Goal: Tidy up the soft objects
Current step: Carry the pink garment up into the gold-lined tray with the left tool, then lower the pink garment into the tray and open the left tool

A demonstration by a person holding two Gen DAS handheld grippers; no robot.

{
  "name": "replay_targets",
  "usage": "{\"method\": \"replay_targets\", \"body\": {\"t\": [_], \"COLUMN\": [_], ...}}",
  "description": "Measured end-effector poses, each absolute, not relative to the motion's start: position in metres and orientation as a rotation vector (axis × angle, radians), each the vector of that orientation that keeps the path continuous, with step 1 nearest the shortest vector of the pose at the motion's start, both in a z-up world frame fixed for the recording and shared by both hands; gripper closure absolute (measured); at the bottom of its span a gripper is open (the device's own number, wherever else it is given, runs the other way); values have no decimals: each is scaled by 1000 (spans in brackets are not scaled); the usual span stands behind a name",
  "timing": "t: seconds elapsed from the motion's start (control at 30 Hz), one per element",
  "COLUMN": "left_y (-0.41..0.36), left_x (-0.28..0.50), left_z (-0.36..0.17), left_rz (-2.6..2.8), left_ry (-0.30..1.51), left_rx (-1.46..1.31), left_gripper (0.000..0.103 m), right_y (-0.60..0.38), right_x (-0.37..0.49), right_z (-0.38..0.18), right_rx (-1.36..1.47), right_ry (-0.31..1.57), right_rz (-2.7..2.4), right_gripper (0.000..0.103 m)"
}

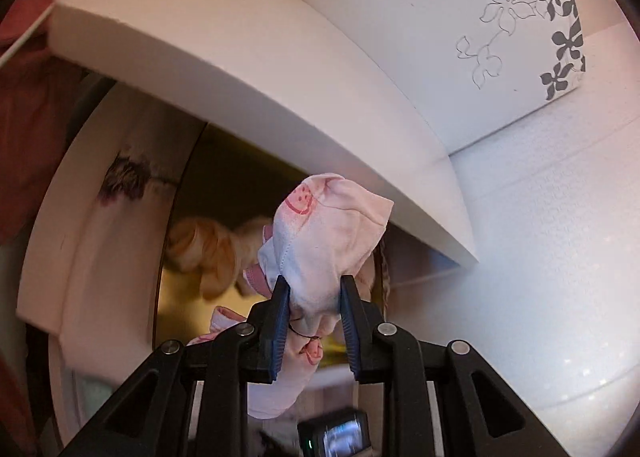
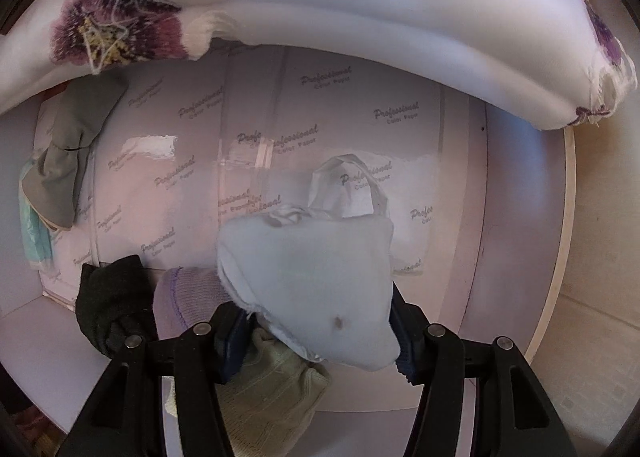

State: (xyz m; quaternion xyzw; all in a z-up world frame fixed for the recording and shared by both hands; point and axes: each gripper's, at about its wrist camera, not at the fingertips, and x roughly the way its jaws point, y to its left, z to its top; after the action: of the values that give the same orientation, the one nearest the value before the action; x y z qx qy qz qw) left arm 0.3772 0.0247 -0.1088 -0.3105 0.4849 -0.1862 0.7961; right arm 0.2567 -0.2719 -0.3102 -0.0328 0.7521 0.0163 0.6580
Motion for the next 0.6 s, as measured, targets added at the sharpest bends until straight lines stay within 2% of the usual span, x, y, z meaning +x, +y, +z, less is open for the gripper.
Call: {"method": "replay_targets", "body": {"t": [0.33, 0.6], "left_y": [5, -14], "left_x": [390, 425], "left_z": [-161, -168], "left_rz": [-297, -189], "left_ry": [1142, 1156], "left_rx": [-488, -321], "left_gripper": [78, 78], "right_y": [-266, -264], "right_x": [258, 257], "right_z": [-310, -310], "right_rx": [-87, -90], "right_ry": [1702, 1701], "right_rz": [48, 51], "right_gripper": [44, 44]}}
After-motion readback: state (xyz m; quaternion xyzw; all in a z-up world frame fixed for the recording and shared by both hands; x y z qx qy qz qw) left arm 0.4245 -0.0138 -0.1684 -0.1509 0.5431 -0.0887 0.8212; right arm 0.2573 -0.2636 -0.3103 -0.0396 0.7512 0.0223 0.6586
